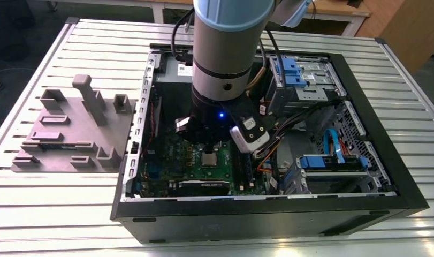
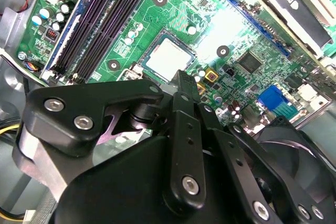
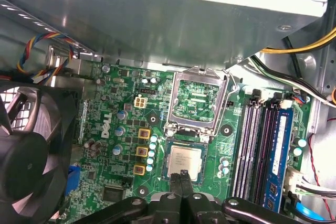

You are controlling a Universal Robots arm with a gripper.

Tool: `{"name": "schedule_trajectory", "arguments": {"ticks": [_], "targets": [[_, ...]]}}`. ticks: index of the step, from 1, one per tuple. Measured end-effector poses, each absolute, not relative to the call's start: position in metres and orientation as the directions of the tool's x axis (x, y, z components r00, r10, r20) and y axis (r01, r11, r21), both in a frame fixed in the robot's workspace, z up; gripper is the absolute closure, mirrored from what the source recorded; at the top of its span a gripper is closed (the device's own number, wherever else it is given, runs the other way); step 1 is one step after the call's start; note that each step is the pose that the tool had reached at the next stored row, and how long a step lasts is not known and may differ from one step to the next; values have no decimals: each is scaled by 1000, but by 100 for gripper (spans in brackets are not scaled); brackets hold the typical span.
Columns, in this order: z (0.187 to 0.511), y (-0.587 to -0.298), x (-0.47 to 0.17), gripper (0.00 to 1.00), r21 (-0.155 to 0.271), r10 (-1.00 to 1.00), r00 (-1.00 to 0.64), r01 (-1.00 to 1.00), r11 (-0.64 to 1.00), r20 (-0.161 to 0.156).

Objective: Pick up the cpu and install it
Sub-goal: 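Close the cpu cover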

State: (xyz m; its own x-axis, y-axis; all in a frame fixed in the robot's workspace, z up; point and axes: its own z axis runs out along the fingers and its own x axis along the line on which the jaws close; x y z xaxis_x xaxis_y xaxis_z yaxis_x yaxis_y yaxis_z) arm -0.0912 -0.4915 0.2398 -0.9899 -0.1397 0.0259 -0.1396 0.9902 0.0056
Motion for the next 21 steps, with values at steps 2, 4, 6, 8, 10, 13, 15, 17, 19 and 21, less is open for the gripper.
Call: {"name": "schedule_trajectory", "arguments": {"ticks": [2,4,6,8,10,13,15,17,19,21], "targets": [[240,-491,-91,90,6,-140,-990,-140,990,26],[240,-491,-91,90,6,-140,-990,-140,990,26],[240,-491,-91,90,6,-140,-990,-140,990,26],[240,-491,-91,90,6,-140,-990,-140,990,26],[240,-491,-91,90,6,-143,-989,-143,990,26],[240,-492,-91,90,6,-188,-982,-188,982,26],[240,-491,-91,90,6,-224,-974,-224,974,26],[240,-492,-91,90,6,-259,-965,-259,966,26],[240,-492,-91,90,6,-292,-956,-292,956,26],[240,-491,-91,90,6,-299,-954,-298,954,26]]}}
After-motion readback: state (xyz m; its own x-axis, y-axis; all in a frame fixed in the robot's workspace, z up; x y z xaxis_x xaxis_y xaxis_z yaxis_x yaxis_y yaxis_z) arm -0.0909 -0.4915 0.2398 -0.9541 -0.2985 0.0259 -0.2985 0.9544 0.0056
